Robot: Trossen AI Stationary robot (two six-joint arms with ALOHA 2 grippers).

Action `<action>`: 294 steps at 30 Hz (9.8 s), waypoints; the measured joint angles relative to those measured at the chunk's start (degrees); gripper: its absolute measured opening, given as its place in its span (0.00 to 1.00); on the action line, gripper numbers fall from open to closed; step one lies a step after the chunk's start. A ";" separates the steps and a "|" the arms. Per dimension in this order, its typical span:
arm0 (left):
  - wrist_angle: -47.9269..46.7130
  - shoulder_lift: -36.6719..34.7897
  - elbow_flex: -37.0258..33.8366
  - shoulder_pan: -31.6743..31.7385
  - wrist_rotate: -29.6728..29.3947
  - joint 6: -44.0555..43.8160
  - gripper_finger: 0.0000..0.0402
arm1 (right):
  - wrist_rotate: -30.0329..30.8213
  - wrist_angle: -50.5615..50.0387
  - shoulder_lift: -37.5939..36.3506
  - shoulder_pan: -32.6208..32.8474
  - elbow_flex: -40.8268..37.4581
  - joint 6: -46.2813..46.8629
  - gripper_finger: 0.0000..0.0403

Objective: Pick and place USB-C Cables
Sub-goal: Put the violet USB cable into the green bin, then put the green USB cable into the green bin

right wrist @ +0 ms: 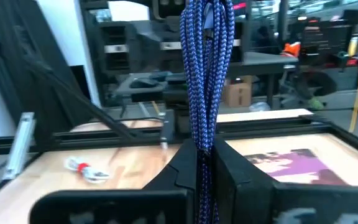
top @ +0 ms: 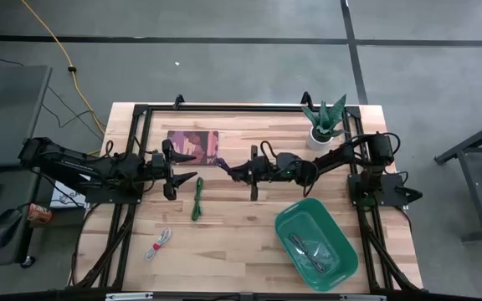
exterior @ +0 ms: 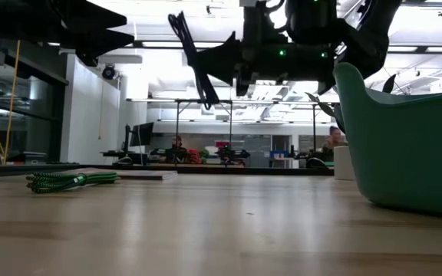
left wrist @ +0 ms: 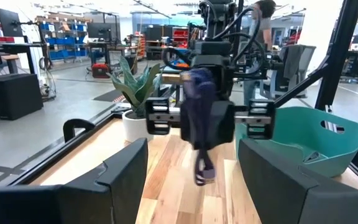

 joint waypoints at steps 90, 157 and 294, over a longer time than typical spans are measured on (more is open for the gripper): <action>-2.08 0.02 0.02 -0.02 -0.19 -2.10 0.57 | 5.78 -105.59 -10.32 45.77 14.24 78.68 0.01; -3.91 0.00 0.02 -0.02 -2.99 -0.61 0.57 | 6.19 -114.91 -9.84 38.95 22.24 41.79 0.02; -84.35 29.27 57.54 1.02 -0.15 -47.37 0.57 | 28.88 -26.02 -48.04 15.65 -23.98 -6.01 0.47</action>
